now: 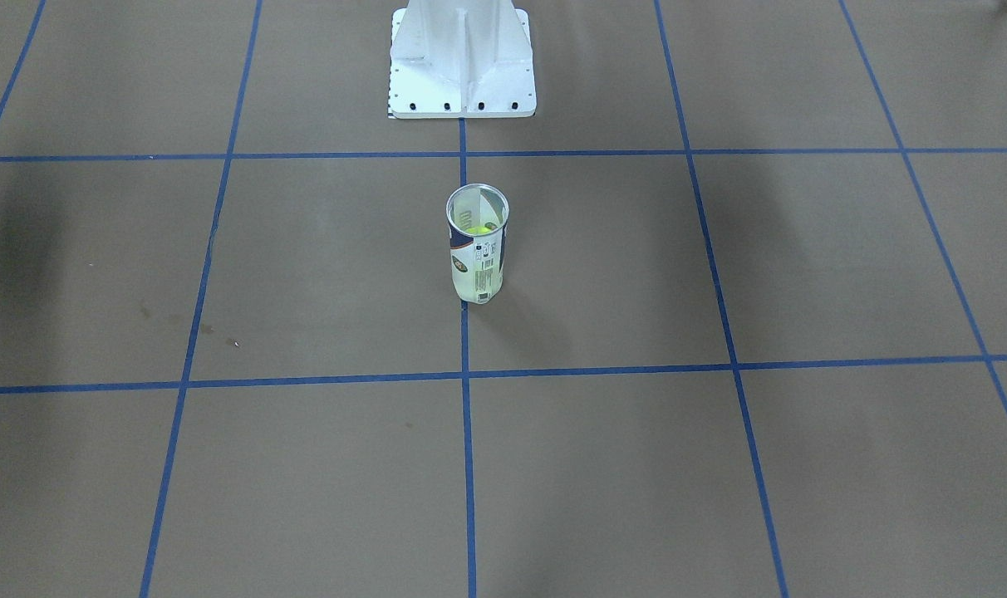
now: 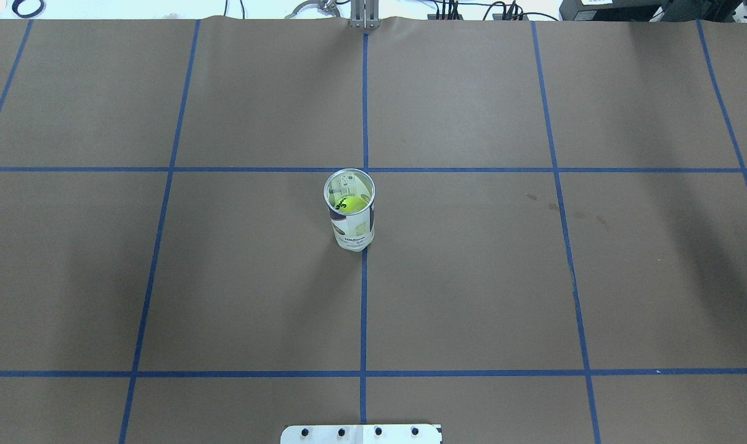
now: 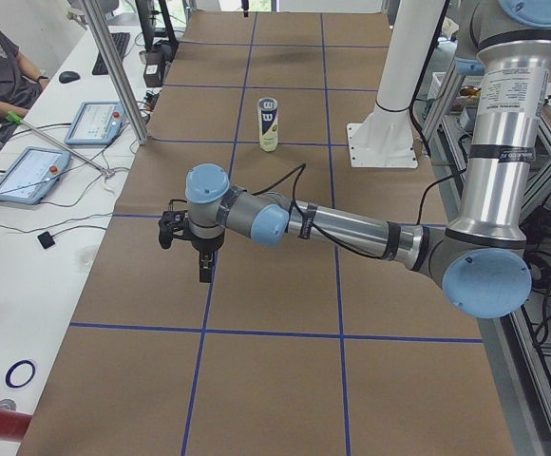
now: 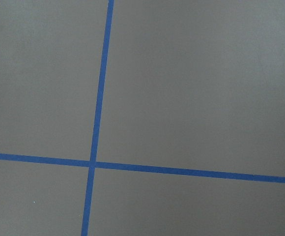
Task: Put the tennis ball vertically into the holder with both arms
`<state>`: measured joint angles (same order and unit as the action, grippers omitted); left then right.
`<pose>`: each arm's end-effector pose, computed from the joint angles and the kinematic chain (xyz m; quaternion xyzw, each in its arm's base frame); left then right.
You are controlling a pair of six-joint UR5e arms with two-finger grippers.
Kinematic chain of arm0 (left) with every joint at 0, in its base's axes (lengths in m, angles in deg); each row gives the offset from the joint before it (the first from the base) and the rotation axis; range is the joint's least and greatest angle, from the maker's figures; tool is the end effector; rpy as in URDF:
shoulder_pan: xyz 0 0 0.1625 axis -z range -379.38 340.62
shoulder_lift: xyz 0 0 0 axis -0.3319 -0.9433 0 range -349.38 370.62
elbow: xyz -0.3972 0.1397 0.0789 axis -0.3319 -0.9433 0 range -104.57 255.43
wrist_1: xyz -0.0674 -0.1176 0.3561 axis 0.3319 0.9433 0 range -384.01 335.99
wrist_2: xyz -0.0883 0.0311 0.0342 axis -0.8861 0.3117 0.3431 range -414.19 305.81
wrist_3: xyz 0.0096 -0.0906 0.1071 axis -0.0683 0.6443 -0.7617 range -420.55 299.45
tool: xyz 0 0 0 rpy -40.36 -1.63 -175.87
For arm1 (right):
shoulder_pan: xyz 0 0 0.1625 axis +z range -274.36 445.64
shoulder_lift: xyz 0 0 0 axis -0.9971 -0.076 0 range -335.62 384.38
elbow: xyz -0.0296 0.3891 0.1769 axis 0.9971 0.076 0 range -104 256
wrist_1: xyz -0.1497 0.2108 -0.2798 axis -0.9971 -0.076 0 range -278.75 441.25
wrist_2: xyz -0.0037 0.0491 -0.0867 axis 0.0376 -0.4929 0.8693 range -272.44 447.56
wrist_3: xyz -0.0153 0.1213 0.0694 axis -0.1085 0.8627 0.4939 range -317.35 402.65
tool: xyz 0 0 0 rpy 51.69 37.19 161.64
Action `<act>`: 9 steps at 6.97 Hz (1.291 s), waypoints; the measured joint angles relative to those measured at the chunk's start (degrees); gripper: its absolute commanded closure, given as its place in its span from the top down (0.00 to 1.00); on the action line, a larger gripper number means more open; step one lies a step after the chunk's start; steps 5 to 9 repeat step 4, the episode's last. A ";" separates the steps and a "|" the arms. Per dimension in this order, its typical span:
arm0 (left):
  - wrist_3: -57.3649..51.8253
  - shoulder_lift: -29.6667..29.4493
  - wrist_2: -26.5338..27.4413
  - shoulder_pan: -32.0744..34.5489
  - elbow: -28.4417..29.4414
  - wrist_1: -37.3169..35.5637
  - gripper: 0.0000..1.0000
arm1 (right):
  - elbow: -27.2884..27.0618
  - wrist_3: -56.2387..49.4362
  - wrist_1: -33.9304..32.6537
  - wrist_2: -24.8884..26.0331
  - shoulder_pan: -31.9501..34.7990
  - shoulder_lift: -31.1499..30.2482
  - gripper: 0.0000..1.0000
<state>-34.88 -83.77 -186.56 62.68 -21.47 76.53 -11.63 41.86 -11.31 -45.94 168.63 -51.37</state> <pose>0.0328 -0.5143 0.5791 0.0665 0.3908 -0.0735 0.9151 -0.0334 -0.5698 0.5887 0.0554 -0.3728 -0.0930 0.9216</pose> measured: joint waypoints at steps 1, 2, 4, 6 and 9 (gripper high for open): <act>0.00 0.14 0.03 -0.10 0.27 -0.01 0.99 | -0.07 0.13 -0.07 -0.88 0.54 0.12 0.99; -0.02 0.49 0.07 -0.38 0.56 -0.07 0.99 | -0.12 0.21 -0.05 -1.28 0.88 0.17 0.99; -3.56 1.93 0.17 -1.25 0.69 -0.28 1.00 | -0.16 0.20 0.16 -1.46 1.23 0.12 0.99; -3.56 1.93 0.17 -1.25 0.69 -0.28 1.00 | -0.16 0.20 0.16 -1.46 1.23 0.12 0.99; -3.56 1.93 0.17 -1.25 0.69 -0.28 1.00 | -0.16 0.20 0.16 -1.46 1.23 0.12 0.99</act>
